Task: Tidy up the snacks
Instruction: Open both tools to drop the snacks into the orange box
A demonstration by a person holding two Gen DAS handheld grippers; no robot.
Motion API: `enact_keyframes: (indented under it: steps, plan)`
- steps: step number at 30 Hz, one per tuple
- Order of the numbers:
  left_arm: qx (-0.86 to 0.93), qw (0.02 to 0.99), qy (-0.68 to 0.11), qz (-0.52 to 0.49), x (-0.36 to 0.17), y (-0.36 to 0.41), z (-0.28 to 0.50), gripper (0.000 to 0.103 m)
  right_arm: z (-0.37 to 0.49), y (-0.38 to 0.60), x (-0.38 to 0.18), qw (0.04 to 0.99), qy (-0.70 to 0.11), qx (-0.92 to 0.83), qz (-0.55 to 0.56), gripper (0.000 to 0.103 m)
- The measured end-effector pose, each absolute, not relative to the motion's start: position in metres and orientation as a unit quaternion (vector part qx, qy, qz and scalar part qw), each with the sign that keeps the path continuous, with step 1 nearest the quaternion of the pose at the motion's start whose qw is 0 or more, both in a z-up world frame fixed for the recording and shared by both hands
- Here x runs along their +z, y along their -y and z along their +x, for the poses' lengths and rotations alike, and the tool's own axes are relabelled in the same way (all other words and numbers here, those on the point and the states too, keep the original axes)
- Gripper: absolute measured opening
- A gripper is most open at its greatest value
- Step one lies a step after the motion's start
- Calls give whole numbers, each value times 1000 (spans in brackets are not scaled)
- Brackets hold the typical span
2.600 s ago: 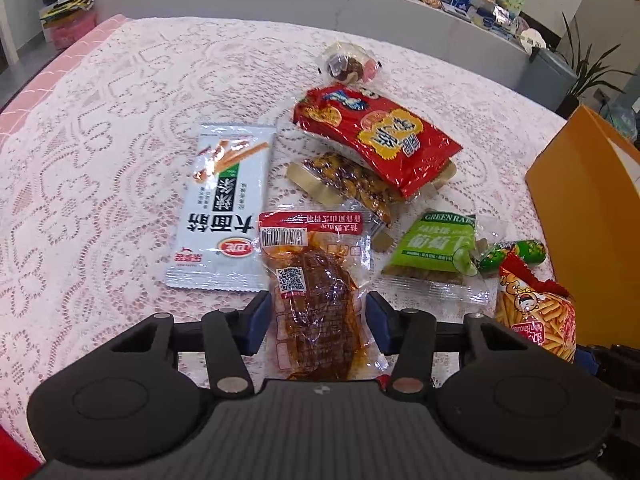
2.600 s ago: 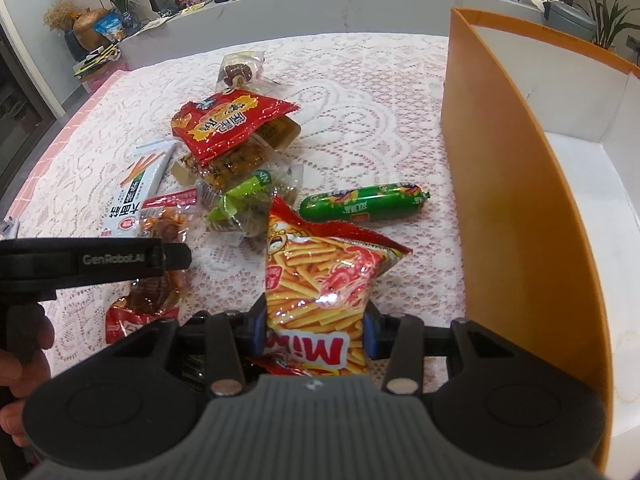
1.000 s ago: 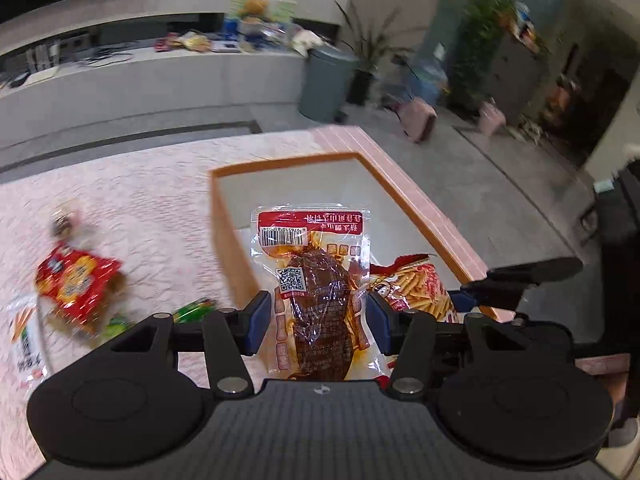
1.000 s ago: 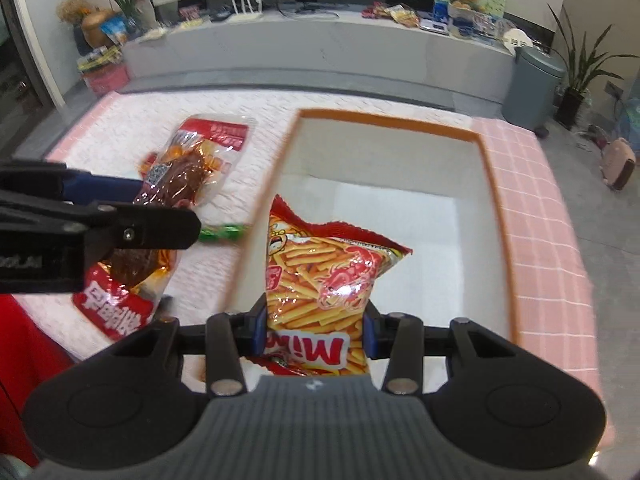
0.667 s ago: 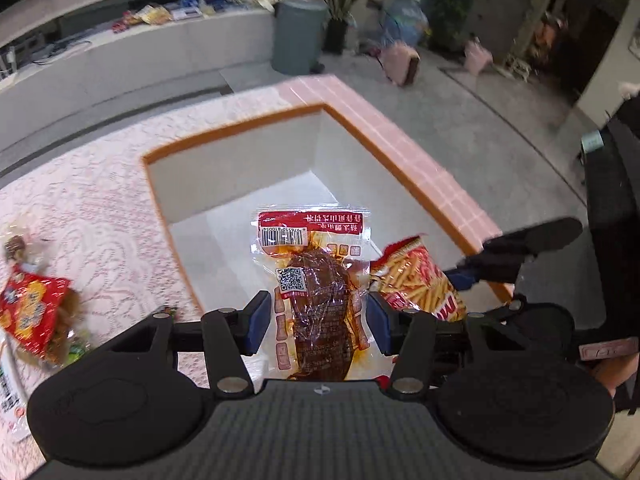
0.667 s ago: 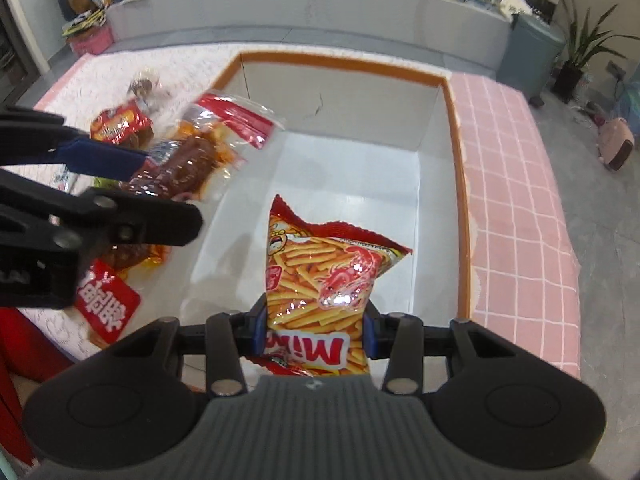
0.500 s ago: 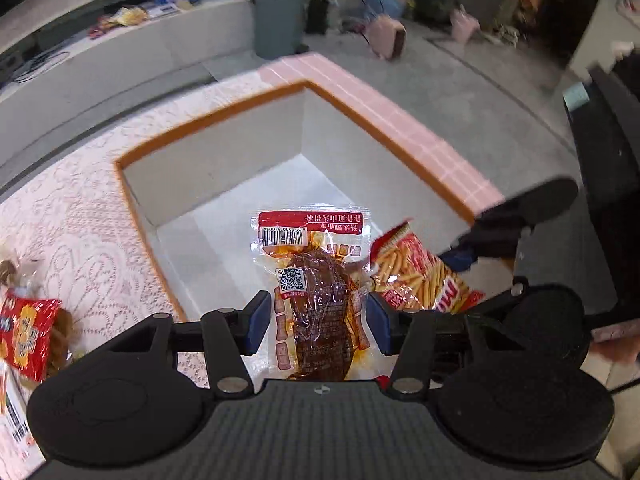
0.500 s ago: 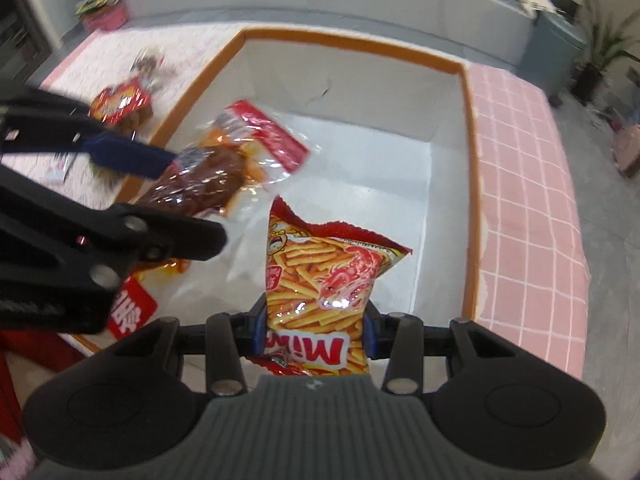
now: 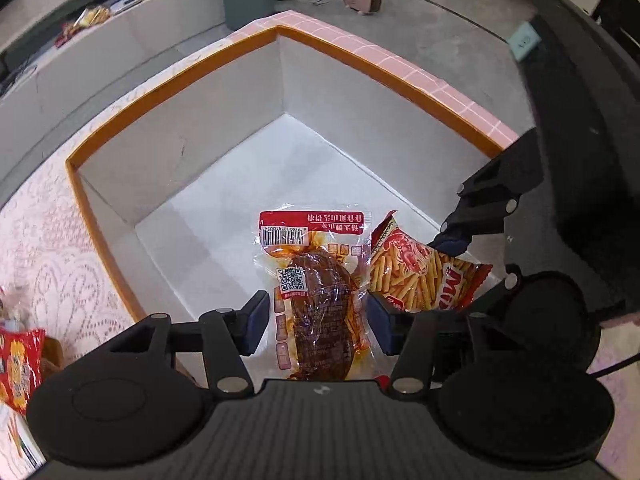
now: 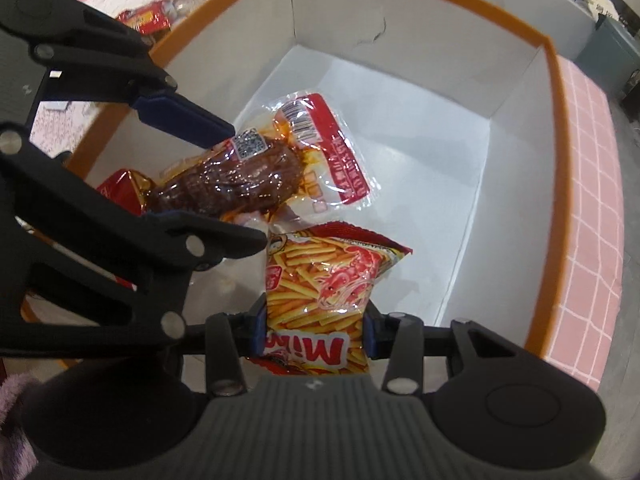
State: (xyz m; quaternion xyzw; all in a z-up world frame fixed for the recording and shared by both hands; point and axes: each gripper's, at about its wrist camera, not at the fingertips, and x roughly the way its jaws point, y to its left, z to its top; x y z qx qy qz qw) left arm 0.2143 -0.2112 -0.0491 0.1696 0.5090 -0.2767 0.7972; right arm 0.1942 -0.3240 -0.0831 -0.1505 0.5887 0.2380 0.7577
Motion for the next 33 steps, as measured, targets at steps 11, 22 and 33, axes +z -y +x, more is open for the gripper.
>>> enact_keyframes:
  steps: [11,22,33]
  plan:
    - [-276,793,-506,198,-55,219,217,71,204,316,-84,752,-596,227,-165,47]
    - [-274,802,-495,191,-33,209,206,69,202,294,-68,762,-586,213,-176,58]
    - [-267,847,-432,156,8,171,168,69,166,293,-47,812,-527,170,-183,75]
